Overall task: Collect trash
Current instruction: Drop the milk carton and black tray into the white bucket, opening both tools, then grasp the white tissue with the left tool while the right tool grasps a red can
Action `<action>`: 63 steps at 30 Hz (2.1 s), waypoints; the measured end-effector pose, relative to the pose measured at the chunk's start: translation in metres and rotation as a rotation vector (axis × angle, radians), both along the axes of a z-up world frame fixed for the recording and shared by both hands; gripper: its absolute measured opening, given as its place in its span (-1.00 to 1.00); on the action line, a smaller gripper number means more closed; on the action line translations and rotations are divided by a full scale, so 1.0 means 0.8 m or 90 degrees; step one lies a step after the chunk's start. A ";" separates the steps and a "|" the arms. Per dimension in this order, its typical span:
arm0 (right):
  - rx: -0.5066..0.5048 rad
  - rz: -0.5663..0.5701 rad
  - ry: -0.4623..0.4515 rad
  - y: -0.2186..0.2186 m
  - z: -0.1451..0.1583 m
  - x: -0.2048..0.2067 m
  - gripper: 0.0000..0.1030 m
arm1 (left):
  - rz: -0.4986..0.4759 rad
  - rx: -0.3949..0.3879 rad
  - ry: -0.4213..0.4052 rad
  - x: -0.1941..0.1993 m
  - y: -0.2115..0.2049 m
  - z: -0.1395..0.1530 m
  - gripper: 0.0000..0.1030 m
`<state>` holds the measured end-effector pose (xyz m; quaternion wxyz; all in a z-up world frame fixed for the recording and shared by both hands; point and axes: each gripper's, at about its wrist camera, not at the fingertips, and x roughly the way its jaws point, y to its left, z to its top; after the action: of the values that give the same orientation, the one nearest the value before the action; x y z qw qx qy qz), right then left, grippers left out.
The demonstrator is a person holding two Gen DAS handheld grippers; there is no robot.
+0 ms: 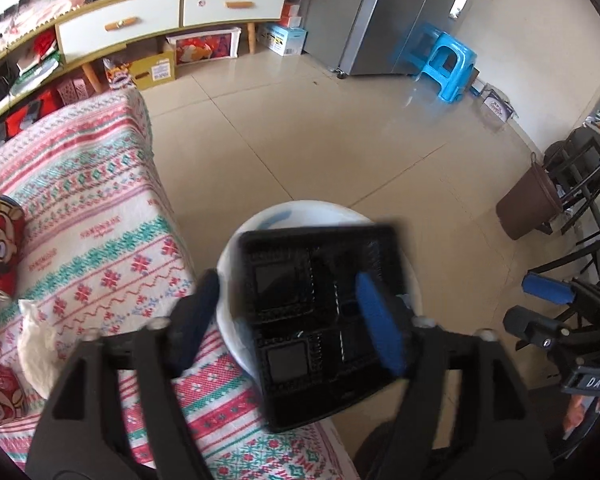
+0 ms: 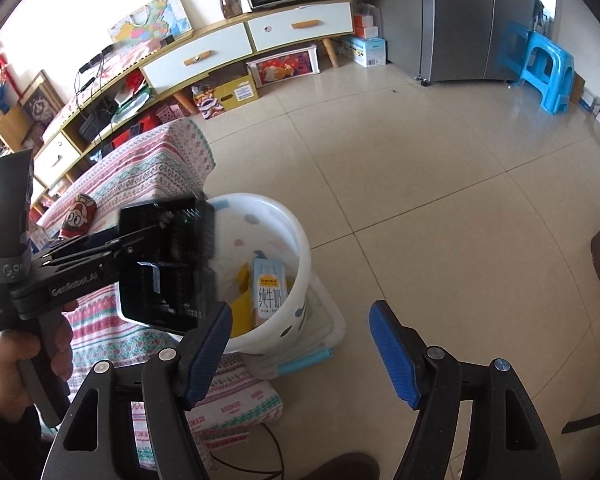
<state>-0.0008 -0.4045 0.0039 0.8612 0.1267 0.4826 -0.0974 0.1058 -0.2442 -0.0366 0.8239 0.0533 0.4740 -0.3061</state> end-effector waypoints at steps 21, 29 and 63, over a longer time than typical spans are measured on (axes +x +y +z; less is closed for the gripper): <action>-0.009 0.036 -0.001 0.046 0.004 0.028 0.45 | 0.038 0.034 -0.039 -0.010 0.097 0.033 0.66; -0.017 0.072 -0.004 0.091 0.008 0.052 0.57 | 0.082 0.064 -0.061 -0.014 0.167 0.052 0.93; -0.055 0.320 0.028 0.395 -0.029 0.156 0.61 | 0.367 0.105 0.092 0.010 0.493 -0.011 0.95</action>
<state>0.1239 -0.0885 -0.0189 0.8524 -0.0360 0.5127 0.0963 0.1134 0.1501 -0.0453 0.8340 -0.0387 0.5500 -0.0236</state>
